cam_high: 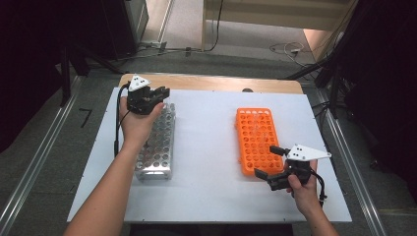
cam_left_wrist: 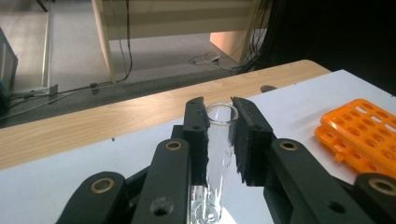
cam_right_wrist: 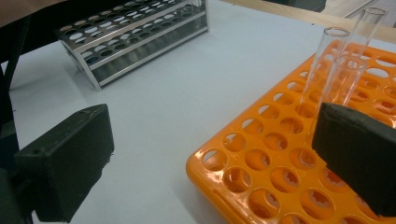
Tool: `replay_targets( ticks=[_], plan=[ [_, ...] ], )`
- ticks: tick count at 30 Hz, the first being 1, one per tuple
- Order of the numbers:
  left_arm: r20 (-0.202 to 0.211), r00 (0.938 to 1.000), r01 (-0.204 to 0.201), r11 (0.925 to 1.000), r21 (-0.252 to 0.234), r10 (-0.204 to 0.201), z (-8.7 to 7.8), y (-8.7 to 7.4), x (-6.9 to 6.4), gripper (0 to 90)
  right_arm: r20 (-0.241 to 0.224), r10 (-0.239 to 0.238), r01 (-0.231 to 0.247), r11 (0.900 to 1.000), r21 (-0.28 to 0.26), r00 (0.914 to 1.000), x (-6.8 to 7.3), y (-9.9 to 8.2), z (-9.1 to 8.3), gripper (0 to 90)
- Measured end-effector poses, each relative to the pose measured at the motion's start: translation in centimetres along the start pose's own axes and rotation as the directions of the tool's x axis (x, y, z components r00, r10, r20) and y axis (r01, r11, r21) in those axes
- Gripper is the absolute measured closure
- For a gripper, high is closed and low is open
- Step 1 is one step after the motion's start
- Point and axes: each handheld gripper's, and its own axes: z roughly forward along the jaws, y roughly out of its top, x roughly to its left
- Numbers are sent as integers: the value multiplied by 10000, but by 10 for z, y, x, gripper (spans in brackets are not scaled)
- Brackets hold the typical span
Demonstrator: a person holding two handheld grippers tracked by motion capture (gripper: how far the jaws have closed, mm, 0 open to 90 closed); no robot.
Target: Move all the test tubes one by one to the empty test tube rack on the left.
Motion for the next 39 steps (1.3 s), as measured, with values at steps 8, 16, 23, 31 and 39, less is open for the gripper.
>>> replay_targets(
  ticks=[8,16,23,31,39],
  plan=[
    [-95,10000,-2,9997,255,4,6,-8,0,754,-26,5,-5,10000,8,10000,-1,0,1,0],
    [-186,9997,-133,9969,778,148,12,-18,-2,753,-83,3,-2,10000,51,10000,0,-1,2,0],
    [-202,9998,-32,9927,1208,57,15,-25,-1,751,-92,0,1,10000,94,10000,0,-1,3,0],
    [-197,9998,-47,9869,1612,80,17,-29,-1,749,-107,46,-45,9999,112,9999,0,-1,4,0],
    [71,9997,210,9859,1658,-225,17,-29,1,701,-108,82,-82,9999,71,9999,-2,-2,3,0]
  ],
)
